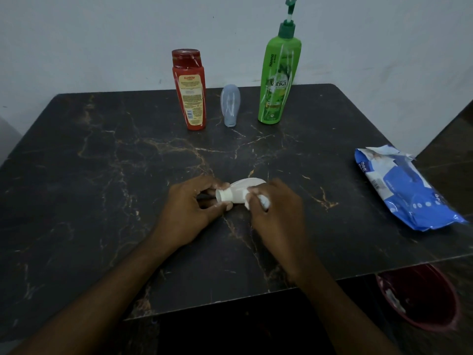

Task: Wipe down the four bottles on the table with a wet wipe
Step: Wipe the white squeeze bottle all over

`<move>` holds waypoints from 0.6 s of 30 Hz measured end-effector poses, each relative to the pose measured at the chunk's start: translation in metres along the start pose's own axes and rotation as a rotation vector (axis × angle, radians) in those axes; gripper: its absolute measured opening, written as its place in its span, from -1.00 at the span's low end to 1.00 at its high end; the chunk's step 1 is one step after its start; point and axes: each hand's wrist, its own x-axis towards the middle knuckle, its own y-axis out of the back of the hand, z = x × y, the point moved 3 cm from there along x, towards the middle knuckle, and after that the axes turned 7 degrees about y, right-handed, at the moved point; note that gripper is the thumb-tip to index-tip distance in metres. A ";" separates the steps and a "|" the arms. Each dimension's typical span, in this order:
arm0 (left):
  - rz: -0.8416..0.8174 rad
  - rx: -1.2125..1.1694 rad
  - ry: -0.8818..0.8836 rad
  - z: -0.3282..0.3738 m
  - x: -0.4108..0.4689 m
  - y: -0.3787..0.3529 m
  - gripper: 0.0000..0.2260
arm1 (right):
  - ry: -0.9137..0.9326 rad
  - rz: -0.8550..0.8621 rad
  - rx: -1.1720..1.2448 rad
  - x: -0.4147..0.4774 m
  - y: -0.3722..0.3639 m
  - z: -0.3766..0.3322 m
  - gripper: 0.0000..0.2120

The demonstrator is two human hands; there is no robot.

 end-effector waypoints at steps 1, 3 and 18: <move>0.000 0.004 0.002 0.001 0.000 0.000 -0.70 | -0.032 0.016 -0.003 0.003 0.005 0.007 -0.89; 0.001 0.010 0.001 0.002 -0.001 0.001 -0.70 | -0.097 0.060 0.003 0.011 0.013 0.022 -0.89; -0.001 0.021 -0.008 0.000 0.000 0.000 -0.71 | 0.002 -0.039 0.025 0.001 -0.007 -0.021 -0.86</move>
